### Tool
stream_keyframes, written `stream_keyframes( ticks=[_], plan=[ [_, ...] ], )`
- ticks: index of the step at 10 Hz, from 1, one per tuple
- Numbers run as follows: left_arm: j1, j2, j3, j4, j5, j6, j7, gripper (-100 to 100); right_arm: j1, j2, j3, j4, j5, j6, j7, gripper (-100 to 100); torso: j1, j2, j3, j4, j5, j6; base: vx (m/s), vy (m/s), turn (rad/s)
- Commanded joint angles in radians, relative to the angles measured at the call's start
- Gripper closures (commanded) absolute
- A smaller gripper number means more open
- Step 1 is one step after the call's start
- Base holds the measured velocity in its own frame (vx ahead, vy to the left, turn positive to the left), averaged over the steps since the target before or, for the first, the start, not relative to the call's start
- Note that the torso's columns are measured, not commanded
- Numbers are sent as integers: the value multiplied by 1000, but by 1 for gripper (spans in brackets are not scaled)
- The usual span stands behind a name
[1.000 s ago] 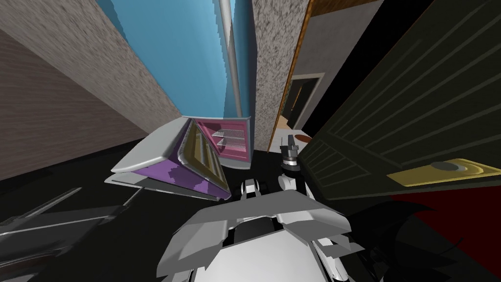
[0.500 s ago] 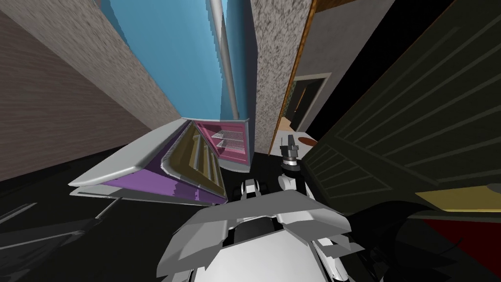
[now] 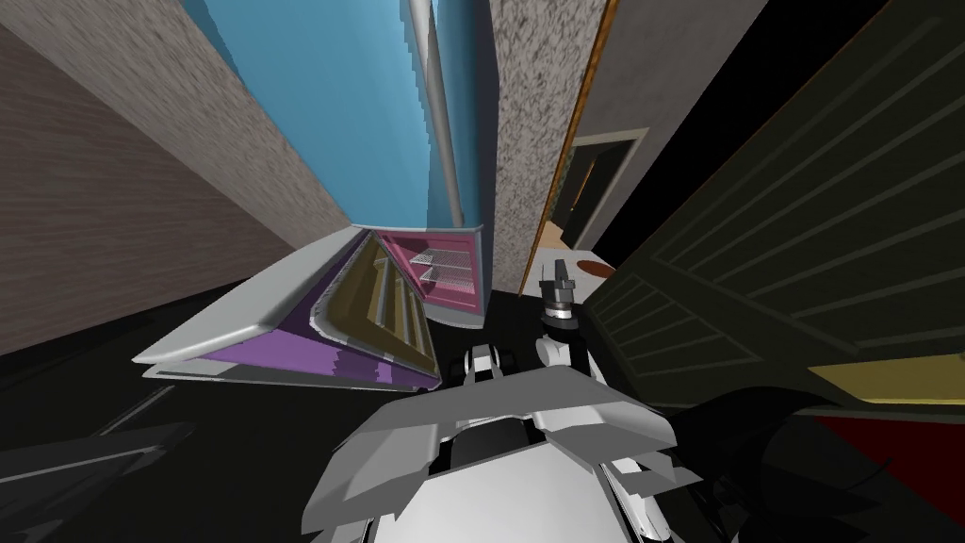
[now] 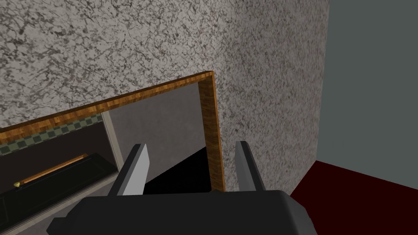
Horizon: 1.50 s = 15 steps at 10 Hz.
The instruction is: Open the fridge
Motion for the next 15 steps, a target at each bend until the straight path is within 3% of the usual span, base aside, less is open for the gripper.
stream_keyframes(
  ticks=[1, 8, 9, 10, 12, 15],
  plan=[
    [-1, 16, -1, -17, -5, -16, 4, 100, 0, 0, 0, 0, 0, 0, 0, 0, -3, -1, 0, -1, 1, -3, -80, 285, -50],
    [3, 55, -9, -39, -16, -50, 15, 100, 0, 0, 0, 0, 0, 0, 0, 0, -12, 3, 4, -1, 0, -3, -101, 258, -42],
    [-14, 58, -3, -44, -22, -60, 4, -100, 0, 0, 0, 0, 0, 0, 0, 0, -19, -1, 2, -1, -2, -4, 85, -23, -90],
    [-7, 56, -8, -40, -20, -56, 9, -100, 0, 0, 0, 0, 0, 0, 0, 0, -22, -8, -3, -4, -3, -3, 38, -32, 18],
    [-46, 54, 12, -2, -9, 15, 4, -100, 0, 1, 1, 0, 0, 0, 0, 0, -12, -6, -1, -6, 4, 7, -111, -6, -347],
    [-82, 56, 26, 29, 2, 83, 1, -100, 0, 0, 0, 0, 0, 0, 0, 0, -6, -6, -2, -4, 3, 0, -123, -28, -259]
  ],
)
